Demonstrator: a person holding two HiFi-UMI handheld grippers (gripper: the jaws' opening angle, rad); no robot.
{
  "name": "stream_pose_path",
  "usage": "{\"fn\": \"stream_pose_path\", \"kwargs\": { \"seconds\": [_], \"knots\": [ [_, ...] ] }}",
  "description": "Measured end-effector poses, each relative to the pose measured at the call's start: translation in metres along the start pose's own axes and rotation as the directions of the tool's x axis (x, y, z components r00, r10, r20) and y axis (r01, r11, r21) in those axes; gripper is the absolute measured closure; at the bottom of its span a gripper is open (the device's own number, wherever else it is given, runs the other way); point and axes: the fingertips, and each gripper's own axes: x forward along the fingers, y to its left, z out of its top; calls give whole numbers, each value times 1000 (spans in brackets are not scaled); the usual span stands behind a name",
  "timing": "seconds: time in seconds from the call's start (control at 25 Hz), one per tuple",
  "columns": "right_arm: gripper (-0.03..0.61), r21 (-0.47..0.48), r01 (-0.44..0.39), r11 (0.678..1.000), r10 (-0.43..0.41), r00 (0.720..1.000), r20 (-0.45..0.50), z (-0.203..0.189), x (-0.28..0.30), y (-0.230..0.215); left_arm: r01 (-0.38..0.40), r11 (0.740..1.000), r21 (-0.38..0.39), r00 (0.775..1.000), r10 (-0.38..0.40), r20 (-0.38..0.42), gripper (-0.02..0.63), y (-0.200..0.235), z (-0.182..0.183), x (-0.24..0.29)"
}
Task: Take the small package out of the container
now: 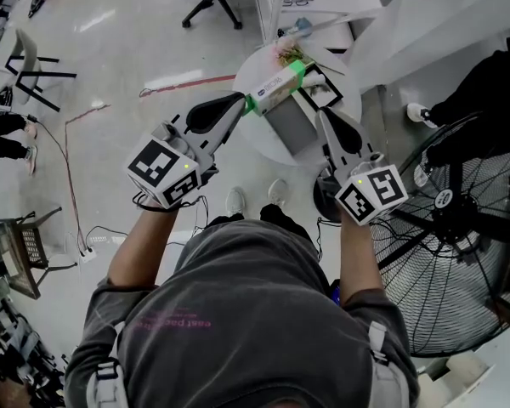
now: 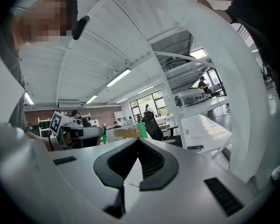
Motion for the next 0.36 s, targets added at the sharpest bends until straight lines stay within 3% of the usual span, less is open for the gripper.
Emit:
{"fn": "stream_pose_path", "kwargs": {
  "seconds": [0.36],
  "knots": [
    [558, -4, 10, 1000, -10, 1000, -11, -7, -4, -6, -6, 1000, -16, 1000, 5, -13, 600, -2, -5, 3]
  ]
}}
